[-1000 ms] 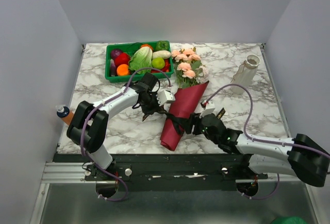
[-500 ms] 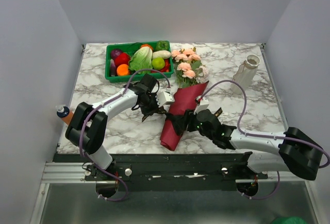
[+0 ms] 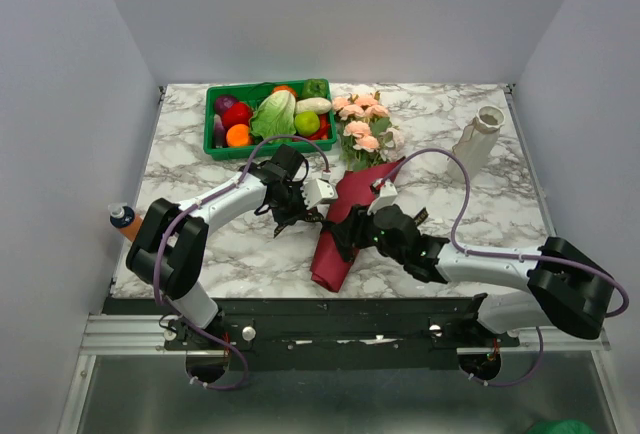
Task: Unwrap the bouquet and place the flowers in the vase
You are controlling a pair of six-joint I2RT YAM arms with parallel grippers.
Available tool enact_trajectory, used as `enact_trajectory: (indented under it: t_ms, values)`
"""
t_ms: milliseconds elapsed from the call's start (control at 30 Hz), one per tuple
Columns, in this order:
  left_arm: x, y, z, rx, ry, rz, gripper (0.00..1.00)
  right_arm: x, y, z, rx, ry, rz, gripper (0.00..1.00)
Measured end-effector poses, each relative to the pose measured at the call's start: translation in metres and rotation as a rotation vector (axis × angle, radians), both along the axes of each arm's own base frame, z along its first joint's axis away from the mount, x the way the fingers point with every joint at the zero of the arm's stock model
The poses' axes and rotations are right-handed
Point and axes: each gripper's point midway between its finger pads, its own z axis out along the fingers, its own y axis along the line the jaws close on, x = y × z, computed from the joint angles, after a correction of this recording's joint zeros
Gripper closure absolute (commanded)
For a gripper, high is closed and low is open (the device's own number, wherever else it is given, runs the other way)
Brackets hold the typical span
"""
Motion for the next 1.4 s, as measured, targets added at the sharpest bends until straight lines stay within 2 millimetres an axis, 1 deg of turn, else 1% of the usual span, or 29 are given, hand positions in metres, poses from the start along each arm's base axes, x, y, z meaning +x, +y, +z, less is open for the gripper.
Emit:
enact_trajectory:
  t_ms: [67, 167, 267, 300, 367, 400, 567, 600, 667, 767, 900, 967, 1067, 1133, 1200, 1233, 1267, 1300, 1333, 1400]
  values:
    - [0.000, 0.000, 0.000, 0.000, -0.001, -0.001, 1.00, 0.001, 0.003, 0.001, 0.006, -0.001, 0.006, 0.41]
    - [0.000, 0.000, 0.000, 0.000, -0.002, -0.002, 1.00, 0.002, 0.006, 0.001, 0.007, 0.000, 0.009, 0.45]
    - [0.000, 0.000, 0.000, 0.000, -0.002, -0.002, 1.00, 0.002, 0.007, 0.000, 0.007, 0.002, 0.012, 0.52]
    - [0.001, 0.000, 0.000, 0.000, -0.003, -0.002, 1.00, 0.002, 0.007, 0.000, 0.006, 0.004, 0.012, 0.60]
    - [0.001, 0.000, 0.000, 0.000, -0.004, -0.002, 1.00, 0.002, 0.008, -0.002, 0.003, 0.007, 0.014, 0.68]
    - [0.001, 0.000, 0.000, 0.000, -0.005, -0.002, 1.00, 0.002, 0.008, -0.003, 0.004, 0.007, 0.013, 0.74]
    - [0.002, 0.000, 0.000, 0.000, -0.008, -0.002, 1.00, 0.003, 0.008, -0.002, 0.007, 0.004, 0.013, 0.83]
    - [0.002, 0.000, 0.000, -0.001, -0.008, -0.002, 1.00, 0.003, 0.009, -0.001, 0.010, 0.003, 0.013, 0.91]
    - [0.002, 0.000, 0.000, 0.000, -0.008, -0.001, 1.00, 0.003, 0.009, 0.002, 0.014, -0.002, 0.013, 0.99]
    - [0.002, 0.000, 0.000, 0.000, -0.008, -0.001, 1.00, 0.003, 0.008, 0.011, 0.033, -0.017, 0.012, 0.99]
    - [0.004, 0.004, 0.001, 0.000, -0.006, 0.014, 1.00, 0.004, 0.004, 0.037, 0.070, -0.062, -0.002, 0.99]
    - [0.006, 0.011, 0.003, -0.003, 0.000, 0.038, 1.00, 0.005, -0.001, 0.051, 0.082, -0.086, -0.019, 0.99]
    - [0.017, 0.031, 0.012, -0.018, 0.008, 0.114, 1.00, 0.006, -0.015, 0.072, 0.096, -0.126, -0.060, 0.99]
    - [0.030, 0.048, 0.024, -0.034, -0.009, 0.179, 1.00, 0.006, -0.027, 0.083, 0.102, -0.145, -0.097, 0.99]
    - [0.044, 0.069, 0.037, -0.052, -0.043, 0.254, 1.00, 0.006, -0.044, 0.088, 0.098, -0.155, -0.156, 0.99]
    - [0.049, 0.081, 0.046, -0.061, -0.064, 0.295, 1.00, 0.005, -0.054, 0.089, 0.094, -0.151, -0.192, 0.99]
    - [0.051, 0.090, 0.052, -0.067, -0.082, 0.319, 1.00, 0.005, -0.067, 0.088, 0.083, -0.145, -0.235, 0.99]
    - [0.055, 0.103, 0.060, -0.071, -0.103, 0.360, 1.00, 0.004, -0.080, 0.085, 0.072, -0.138, -0.280, 0.99]
    - [0.056, 0.111, 0.064, -0.073, -0.116, 0.383, 1.00, 0.004, -0.091, 0.082, 0.058, -0.131, -0.321, 0.99]
    - [0.060, 0.132, 0.075, -0.074, -0.154, 0.446, 1.00, 0.003, -0.117, 0.072, 0.014, -0.109, -0.414, 0.99]
